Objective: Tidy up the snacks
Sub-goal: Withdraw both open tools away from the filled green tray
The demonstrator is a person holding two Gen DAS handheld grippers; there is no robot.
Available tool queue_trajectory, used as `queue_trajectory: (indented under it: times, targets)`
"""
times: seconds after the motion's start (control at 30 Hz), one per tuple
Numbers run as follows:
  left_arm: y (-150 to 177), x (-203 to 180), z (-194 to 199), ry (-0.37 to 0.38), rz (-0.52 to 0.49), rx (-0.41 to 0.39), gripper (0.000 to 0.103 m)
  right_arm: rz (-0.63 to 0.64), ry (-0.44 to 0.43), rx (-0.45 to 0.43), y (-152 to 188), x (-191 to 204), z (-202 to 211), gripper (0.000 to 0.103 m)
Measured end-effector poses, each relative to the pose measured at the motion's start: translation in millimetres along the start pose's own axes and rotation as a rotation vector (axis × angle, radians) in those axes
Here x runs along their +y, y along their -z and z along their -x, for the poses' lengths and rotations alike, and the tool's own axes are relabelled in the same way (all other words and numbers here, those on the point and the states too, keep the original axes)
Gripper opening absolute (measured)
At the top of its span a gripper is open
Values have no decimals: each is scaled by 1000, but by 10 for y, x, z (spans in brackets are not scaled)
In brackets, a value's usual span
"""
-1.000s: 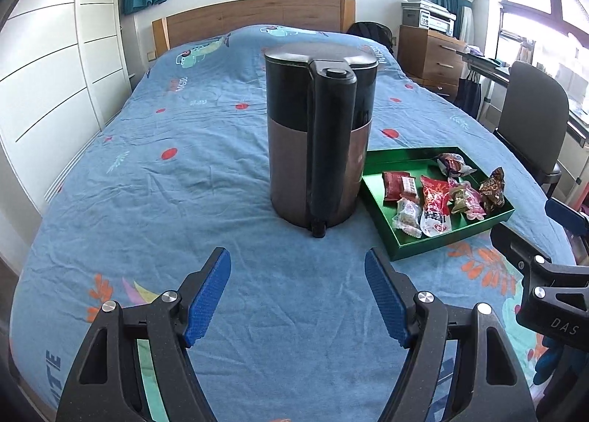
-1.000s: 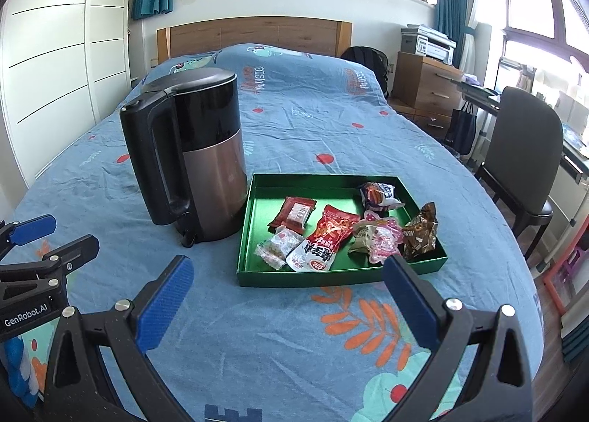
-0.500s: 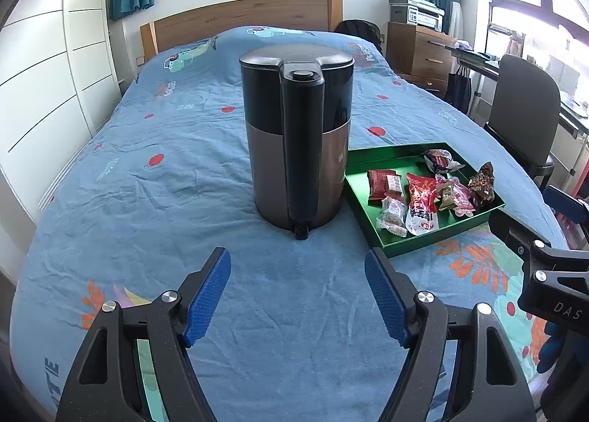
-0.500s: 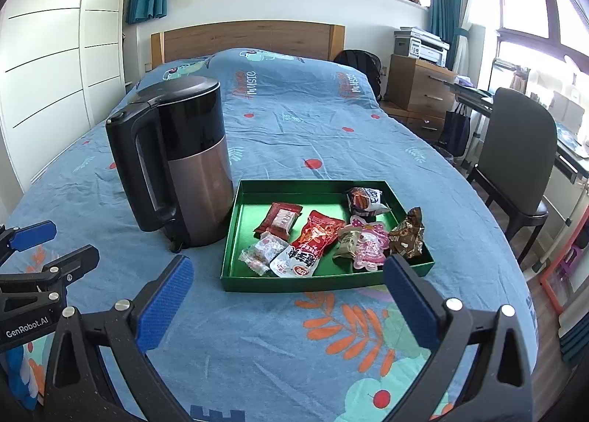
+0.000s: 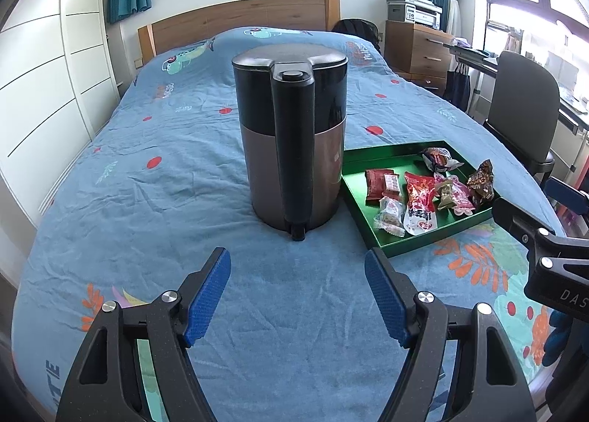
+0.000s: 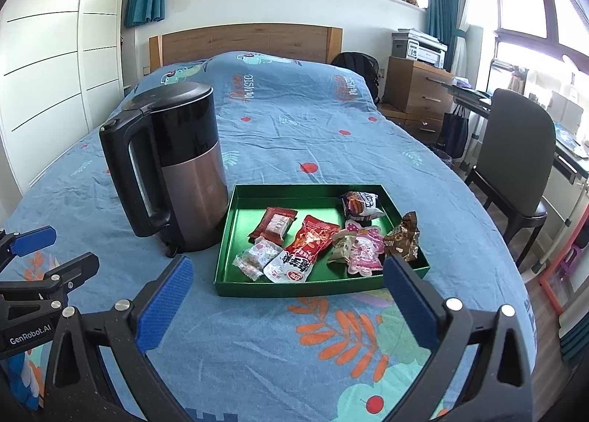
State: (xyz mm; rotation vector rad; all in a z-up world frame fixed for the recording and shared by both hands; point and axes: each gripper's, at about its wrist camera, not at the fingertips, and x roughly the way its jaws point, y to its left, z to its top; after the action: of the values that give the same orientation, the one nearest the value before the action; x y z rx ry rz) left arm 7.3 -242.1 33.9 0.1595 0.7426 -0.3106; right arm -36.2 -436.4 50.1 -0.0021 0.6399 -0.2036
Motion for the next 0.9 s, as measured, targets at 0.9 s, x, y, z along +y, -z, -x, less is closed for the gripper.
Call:
queue_trajectory:
  times: [0.9]
  targets:
    - [-25,-106,-14,4,-17,-14,77,24,-10,30,48,78,-162,103]
